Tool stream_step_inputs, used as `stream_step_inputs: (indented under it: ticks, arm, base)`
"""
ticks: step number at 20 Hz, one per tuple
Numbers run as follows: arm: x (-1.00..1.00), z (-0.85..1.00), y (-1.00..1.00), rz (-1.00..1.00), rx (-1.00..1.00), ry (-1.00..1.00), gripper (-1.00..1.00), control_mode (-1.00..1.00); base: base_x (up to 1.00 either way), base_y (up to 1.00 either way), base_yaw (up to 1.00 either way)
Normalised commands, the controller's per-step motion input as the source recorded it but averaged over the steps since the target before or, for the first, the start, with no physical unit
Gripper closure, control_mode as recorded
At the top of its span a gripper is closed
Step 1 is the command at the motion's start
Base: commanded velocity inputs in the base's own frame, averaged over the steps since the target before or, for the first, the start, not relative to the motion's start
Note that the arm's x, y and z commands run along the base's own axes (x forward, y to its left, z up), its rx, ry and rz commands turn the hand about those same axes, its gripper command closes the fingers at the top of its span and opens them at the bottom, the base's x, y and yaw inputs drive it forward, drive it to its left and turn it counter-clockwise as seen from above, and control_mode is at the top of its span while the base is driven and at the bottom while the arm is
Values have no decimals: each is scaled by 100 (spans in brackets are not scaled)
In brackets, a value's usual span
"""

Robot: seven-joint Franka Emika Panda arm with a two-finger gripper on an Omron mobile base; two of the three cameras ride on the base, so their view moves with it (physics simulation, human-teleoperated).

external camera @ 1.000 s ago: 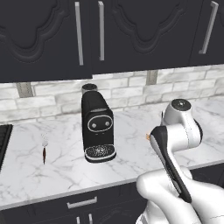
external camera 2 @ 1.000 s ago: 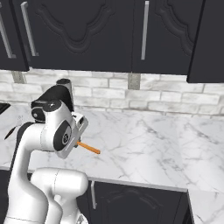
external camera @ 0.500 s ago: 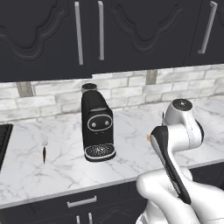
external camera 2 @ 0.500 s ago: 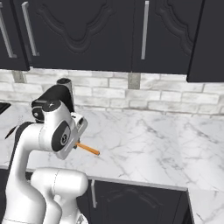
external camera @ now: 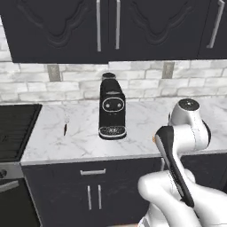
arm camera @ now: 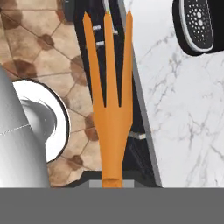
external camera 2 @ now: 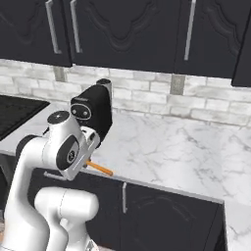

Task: Organize the utensils by type. Pick up the wooden spoons from the counter and place them in the open cabinet. Then pick up the metallic utensils from the counter and place them in the open drawer.

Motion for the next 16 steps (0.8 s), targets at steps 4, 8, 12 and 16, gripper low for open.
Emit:
stream_step_inputs:
  ticks: [4,8,12,16]
  arm:
    - [0,0,0,0,0,0,100,100]
    - [0,0,0,0,0,0,100,100]
    - [0,0,0,0,0,0,100,100]
    - [0,0,0,0,0,0,100,100]
  base:
    - [-3,20,98]
    - [-10,12,100]
    - [-3,3,100]
    - [4,0,100]
